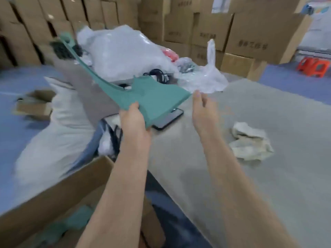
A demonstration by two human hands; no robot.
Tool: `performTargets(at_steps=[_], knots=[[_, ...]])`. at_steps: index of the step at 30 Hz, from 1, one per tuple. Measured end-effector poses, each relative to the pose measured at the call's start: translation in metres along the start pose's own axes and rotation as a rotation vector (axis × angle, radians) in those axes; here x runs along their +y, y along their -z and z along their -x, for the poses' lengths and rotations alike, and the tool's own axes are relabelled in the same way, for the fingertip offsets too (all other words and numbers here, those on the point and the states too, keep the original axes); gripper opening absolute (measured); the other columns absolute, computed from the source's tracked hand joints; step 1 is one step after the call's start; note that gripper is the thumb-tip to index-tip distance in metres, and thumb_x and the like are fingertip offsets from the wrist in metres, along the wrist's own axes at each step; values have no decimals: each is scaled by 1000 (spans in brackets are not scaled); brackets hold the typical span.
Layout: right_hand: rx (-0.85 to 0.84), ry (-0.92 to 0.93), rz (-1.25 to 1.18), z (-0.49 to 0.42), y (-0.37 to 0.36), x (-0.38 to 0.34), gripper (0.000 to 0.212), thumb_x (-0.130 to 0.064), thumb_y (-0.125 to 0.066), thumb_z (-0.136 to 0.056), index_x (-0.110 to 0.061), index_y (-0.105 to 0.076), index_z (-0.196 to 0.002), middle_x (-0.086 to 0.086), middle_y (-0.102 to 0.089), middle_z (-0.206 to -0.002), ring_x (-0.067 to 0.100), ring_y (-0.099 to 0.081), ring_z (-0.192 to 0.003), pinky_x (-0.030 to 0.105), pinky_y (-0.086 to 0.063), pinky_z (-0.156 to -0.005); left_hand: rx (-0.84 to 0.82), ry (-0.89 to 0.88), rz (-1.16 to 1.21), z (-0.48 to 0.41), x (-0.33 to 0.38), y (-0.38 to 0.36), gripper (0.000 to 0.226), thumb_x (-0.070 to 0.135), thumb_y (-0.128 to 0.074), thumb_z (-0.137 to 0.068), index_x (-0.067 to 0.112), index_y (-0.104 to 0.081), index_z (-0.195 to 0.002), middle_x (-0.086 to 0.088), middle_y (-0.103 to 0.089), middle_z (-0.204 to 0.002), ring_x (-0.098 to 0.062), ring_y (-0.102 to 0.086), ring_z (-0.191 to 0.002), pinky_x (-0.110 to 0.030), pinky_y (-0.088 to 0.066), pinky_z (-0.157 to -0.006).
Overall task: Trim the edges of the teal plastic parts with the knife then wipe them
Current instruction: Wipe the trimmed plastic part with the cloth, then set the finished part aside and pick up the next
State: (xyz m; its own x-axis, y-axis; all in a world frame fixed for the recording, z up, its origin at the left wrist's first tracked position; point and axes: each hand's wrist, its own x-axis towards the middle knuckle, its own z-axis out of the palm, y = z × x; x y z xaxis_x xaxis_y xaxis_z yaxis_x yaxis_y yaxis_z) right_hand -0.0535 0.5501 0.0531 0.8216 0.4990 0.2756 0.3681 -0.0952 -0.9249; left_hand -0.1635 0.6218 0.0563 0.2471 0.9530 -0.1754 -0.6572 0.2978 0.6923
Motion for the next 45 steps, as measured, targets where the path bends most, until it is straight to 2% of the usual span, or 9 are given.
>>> performTargets(at_steps=[3, 7, 13, 18, 23, 31, 36, 39, 45], knots=[[-408, -183, -528, 32, -86, -32, 22, -26, -46, -102, -9, -51, -115, 15, -65, -105, 18, -67, -71, 29, -58, -61, 206, -125, -80, -20, 29, 52, 37, 3, -45, -94, 4, -46, -131, -16, -60, -126, -30, -63, -107, -47, -52, -91], [-557, -292, -456, 71, -164, -25, 12, -7, -48, -99, -10, -46, -111, 19, -62, -107, 19, -66, -67, 24, -55, -47, 420, -264, -252, -36, 56, 138, 50, 0, -47, -91, 4, -34, -139, -14, -56, -128, -28, -60, -110, -43, -51, -95], [-821, -160, 162, 122, -218, 23, 66, -20, -54, -98, -10, -18, -152, 11, -46, -140, 23, -54, -103, 33, -45, -78, 776, -102, -870, -51, 52, 231, 71, 24, -58, -91, 4, -22, -149, -18, -5, -158, -30, -18, -143, -35, -18, -112], [-758, -94, 202, 122, -208, 40, 60, -27, -52, -99, -17, -24, -151, 5, -31, -154, 21, -36, -136, 23, -30, -95, 706, -108, -1172, -56, 43, 230, 59, 30, -54, -93, 12, -32, -145, -14, 11, -159, -28, 1, -147, -48, -5, -117], [-585, -124, -48, 108, -166, 26, 28, -17, -52, -97, -18, -51, -125, 3, -59, -116, 24, -58, -112, 36, -46, -96, 275, -346, -740, -39, 21, 153, 28, 11, -47, -96, 8, -53, -123, 0, -53, -122, 2, -49, -111, -10, -37, -83], [23, -132, -180, 64, 29, 13, 14, 0, -51, -92, -6, -62, -99, -14, -64, -59, -3, -56, -54, 14, -42, -49, -453, -287, -451, 66, -61, -42, 15, 7, -48, -93, 11, -59, -102, 12, -59, -90, 12, -54, -78, -7, -41, -77], [485, -230, -70, 86, 183, 28, 12, -9, -56, -91, -16, -63, -85, -4, -65, -75, 8, -59, -70, 21, -46, -61, -873, -8, -456, 184, -144, -113, 14, 7, -47, -93, 14, -56, -101, 1, -60, -97, -23, -61, -103, -30, -46, -89], [752, -294, -36, 121, 257, 46, 11, -14, -57, -90, -18, -62, -82, -3, -68, -78, 7, -61, -71, 19, -48, -61, -1096, 127, -512, 258, -191, -132, 15, 5, -49, -92, 16, -55, -100, 3, -59, -98, -15, -58, -107, -15, -42, -81], [1214, -407, -113, 184, 369, 93, 33, -8, -50, -93, -9, -53, -127, 14, -57, -131, 27, -55, -121, 47, -43, -105, -1404, 509, -684, 377, -268, -138, 9, 14, -51, -93, 20, -53, -99, 4, -60, -95, -5, -56, -79, -8, -41, -64]])
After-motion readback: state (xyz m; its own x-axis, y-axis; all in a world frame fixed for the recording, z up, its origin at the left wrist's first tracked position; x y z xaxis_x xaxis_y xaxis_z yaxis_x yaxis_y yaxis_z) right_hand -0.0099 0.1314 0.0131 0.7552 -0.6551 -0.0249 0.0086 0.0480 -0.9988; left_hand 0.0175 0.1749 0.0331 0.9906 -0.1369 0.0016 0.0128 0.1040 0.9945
